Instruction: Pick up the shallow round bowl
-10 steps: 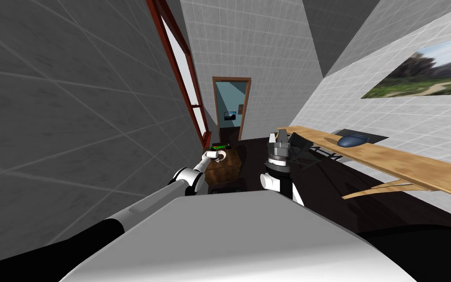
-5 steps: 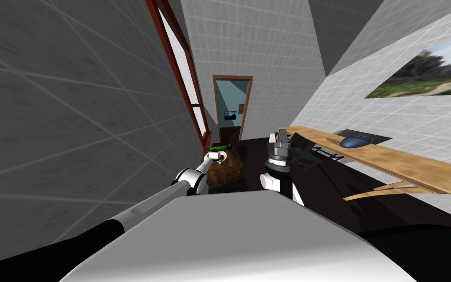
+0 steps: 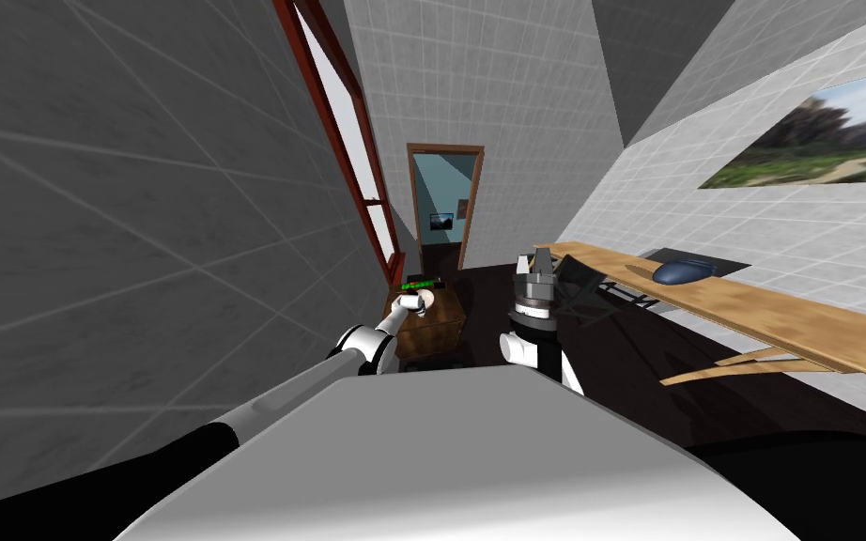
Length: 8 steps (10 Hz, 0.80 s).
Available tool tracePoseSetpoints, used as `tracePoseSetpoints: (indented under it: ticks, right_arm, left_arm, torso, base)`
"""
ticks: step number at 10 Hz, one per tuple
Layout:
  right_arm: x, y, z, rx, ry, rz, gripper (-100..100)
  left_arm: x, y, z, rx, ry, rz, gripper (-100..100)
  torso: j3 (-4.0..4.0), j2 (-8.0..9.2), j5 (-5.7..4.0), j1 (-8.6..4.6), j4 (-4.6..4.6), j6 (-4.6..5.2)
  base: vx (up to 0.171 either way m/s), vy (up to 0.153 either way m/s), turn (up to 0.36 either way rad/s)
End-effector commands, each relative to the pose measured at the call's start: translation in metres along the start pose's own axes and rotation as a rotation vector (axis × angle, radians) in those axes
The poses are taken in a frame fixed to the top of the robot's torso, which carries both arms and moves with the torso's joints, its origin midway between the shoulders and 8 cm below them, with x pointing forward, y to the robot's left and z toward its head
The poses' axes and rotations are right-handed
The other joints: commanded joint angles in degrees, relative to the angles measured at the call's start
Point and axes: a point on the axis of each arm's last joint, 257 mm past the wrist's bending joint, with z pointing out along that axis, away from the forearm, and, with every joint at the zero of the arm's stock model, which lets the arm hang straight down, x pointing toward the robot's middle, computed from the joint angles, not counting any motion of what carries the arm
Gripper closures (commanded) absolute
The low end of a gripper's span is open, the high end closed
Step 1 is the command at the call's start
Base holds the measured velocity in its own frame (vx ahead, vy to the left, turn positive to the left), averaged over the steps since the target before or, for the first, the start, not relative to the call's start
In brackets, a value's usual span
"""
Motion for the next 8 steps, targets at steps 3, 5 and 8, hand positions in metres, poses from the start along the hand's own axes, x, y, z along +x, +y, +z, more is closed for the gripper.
tracePoseSetpoints:
  ticks: [3,5,8]
  right_arm:
    - [0.0,0.0,0.0,0.0,0.0,0.0,0]
    - [0.0,0.0,0.0,0.0,0.0,0.0,0]
    - [0.0,0.0,0.0,0.0,0.0,0.0,0]
  left_arm:
    - [0.0,-0.001,0.0,0.003,0.0,0.001,100]
    - [0.006,-0.009,-0.007,0.003,0.002,0.003,100]
    - [0.006,-0.01,-0.007,0.003,0.002,0.004,0]
  torso:
    - [0.01,0.05,0.02,0.01,-0.03,0.0]
    - [0.04,0.08,0.01,0.01,-0.01,-0.01]
    - [0.18,0.31,0.02,0.06,0.06,-0.02]
  base:
    - [0.0,0.0,0.0]
    - [-0.026,0.009,0.017]
    - [-0.04,0.012,0.009]
